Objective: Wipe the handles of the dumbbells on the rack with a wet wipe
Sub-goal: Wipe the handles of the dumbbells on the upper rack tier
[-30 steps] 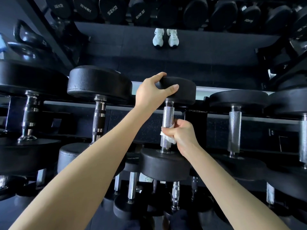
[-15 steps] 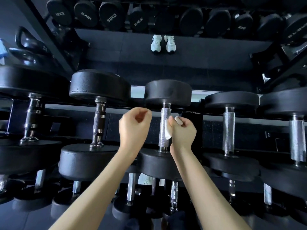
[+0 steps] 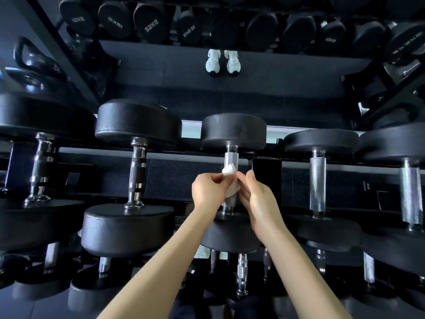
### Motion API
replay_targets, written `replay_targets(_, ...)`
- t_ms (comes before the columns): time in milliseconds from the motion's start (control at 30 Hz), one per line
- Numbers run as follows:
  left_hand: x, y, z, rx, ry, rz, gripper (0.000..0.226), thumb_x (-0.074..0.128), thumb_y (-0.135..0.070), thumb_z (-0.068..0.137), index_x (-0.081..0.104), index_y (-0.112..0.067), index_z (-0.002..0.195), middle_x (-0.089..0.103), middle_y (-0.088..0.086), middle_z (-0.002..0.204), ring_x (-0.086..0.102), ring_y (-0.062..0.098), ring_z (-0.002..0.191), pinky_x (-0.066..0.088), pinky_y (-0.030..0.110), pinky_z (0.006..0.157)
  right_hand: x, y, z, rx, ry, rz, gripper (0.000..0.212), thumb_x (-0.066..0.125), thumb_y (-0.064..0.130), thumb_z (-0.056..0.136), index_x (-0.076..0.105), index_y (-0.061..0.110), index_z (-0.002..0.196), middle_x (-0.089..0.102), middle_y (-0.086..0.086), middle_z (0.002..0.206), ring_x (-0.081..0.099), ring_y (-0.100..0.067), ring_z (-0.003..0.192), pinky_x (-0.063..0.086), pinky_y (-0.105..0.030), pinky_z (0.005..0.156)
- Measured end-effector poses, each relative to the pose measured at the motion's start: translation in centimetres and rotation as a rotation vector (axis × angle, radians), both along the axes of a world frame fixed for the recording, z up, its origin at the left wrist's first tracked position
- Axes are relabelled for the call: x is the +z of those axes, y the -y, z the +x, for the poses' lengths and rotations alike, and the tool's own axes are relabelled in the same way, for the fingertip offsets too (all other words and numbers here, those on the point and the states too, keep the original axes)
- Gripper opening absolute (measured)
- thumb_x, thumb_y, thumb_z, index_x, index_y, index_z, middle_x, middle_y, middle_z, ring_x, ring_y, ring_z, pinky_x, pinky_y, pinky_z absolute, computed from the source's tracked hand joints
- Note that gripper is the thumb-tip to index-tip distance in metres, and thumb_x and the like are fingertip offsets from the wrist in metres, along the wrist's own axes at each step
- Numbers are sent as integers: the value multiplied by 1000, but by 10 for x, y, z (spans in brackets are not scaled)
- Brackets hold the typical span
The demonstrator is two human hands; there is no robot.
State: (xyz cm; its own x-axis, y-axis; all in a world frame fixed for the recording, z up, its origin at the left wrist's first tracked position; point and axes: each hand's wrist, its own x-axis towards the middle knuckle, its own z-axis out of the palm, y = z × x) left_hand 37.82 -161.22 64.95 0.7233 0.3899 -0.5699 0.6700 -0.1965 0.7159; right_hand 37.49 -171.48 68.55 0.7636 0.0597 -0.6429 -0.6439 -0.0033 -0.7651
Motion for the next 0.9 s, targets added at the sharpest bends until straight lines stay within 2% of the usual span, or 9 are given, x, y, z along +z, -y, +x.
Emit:
replay_targets(100, -9, -1, 1, 115, -57, -153, 32, 73, -40, 79, 73, -19, 102, 73, -1, 94, 68, 16, 87, 56, 38, 83, -5, 17, -22, 262, 231, -402, 43, 37, 33, 100, 63, 0, 106, 66, -10, 110, 58, -20, 101, 43, -31, 89)
replay_targets(167, -12, 0, 2, 122, -84, -196, 39, 70, -43, 81, 70, -17, 110, 72, 0, 98, 67, 17, 89, 55, 39, 86, -15, 23, -38, 350, 300, -496, 43, 38, 38, 99, 66, 7, 110, 68, -5, 112, 60, -18, 108, 43, -32, 98)
replay_targets(233, -14, 3, 2, 145, -108, -231, 42, 66, -44, 84, 67, -15, 115, 71, 2, 101, 66, 19, 92, 54, 39, 88, -28, 24, -51, 340, 380, -511, 55, 30, 51, 95, 69, 12, 98, 70, 0, 99, 62, -14, 98, 46, -34, 90)
replay_targets(300, -15, 6, 4, 184, -104, -237, 42, 64, -43, 86, 65, -13, 115, 70, 4, 103, 66, 20, 94, 53, 39, 89, -40, 23, -56, 281, 470, -532, 55, 25, 48, 93, 70, 16, 92, 69, 7, 88, 62, -8, 88, 48, -35, 80)
replay_targets(433, -9, 4, 22, 211, 25, -246, 43, 64, -38, 87, 62, -9, 119, 69, 5, 108, 64, 15, 93, 53, 29, 84, -52, 22, -60, 130, 492, -460, 39, 32, 44, 92, 67, 27, 100, 66, 18, 103, 57, 1, 104, 43, -41, 98)
replay_targets(533, -7, -2, 39, 176, 82, -313, 46, 65, -33, 87, 59, -6, 124, 67, 5, 115, 61, 7, 90, 46, 10, 69, -56, 21, -61, 68, 371, -411, 47, 34, 54, 84, 63, 28, 110, 63, 15, 113, 53, -2, 113, 42, -39, 102)
replay_targets(600, -9, -4, 42, 165, 96, -331, 47, 66, -32, 87, 59, -6, 125, 67, 4, 115, 62, 5, 91, 46, 8, 66, -56, 20, -61, 60, 346, -406, 49, 35, 55, 82, 63, 28, 110, 63, 16, 113, 54, -1, 112, 41, -36, 103)
replay_targets(767, -10, 1, 34, 82, 135, -190, 39, 63, -31, 89, 62, -9, 121, 64, -7, 91, 58, 4, 85, 42, 9, 66, -57, 21, -60, 68, 329, -411, 46, 34, 54, 80, 62, 31, 108, 63, 18, 107, 55, 1, 106, 43, -29, 98)
replay_targets(900, -15, 0, 16, -138, 132, 54, 30, 58, -32, 92, 66, -3, 93, 53, 3, 64, 38, 5, 55, 33, 10, 46, -56, 20, -60, 74, 368, -443, 48, 33, 51, 81, 65, 26, 106, 64, 19, 102, 56, 2, 102, 44, -25, 93)
